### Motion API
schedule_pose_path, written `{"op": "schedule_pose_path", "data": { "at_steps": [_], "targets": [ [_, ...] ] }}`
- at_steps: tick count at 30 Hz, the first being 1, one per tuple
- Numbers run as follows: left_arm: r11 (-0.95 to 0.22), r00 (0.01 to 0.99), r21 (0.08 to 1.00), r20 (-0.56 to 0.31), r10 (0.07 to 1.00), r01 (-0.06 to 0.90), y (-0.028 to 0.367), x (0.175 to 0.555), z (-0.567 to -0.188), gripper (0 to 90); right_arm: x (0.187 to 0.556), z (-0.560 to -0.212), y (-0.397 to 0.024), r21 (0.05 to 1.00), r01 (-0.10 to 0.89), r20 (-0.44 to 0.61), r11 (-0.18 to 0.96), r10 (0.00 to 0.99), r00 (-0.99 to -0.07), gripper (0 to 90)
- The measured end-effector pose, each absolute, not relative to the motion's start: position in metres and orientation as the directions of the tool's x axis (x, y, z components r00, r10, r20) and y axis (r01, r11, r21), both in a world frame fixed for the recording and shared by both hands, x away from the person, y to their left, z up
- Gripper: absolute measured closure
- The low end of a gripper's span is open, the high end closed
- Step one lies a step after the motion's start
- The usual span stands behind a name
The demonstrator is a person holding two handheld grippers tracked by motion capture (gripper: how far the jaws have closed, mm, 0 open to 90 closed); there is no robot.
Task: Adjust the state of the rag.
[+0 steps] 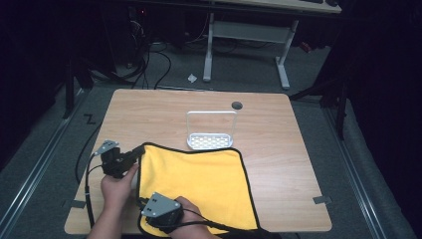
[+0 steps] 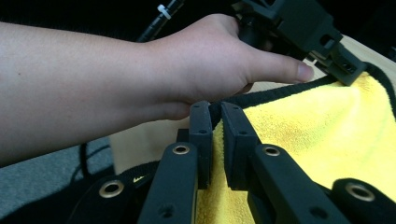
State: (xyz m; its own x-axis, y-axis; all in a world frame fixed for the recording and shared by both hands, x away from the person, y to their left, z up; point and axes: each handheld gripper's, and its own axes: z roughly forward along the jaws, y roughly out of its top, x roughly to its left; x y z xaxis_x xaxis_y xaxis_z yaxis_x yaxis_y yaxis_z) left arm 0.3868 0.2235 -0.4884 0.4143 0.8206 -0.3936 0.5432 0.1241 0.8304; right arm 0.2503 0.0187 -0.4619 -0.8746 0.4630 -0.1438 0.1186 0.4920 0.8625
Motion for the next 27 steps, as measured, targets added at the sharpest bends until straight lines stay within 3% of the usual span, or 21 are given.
{"op": "schedule_pose_path", "data": {
  "at_steps": [5,9,27],
  "targets": [
    [0.115,0.398,0.834,-0.373,0.838,0.540,0.239,0.381,-0.476,86.5,0.246,-0.457,0.038,0.870,0.079,-0.158,0.486,0.428,-0.890,84.1],
    [0.132,0.386,0.823,-0.393,0.835,0.553,0.226,0.386,-0.477,86.4,0.248,-0.454,0.028,0.877,0.097,-0.146,0.471,0.453,-0.880,84.1],
    [0.064,0.437,0.809,-0.380,0.815,0.584,0.097,0.410,-0.491,86.1,0.251,-0.472,-0.114,0.863,0.249,-0.126,0.439,0.664,-0.737,83.9]
  ]
}}
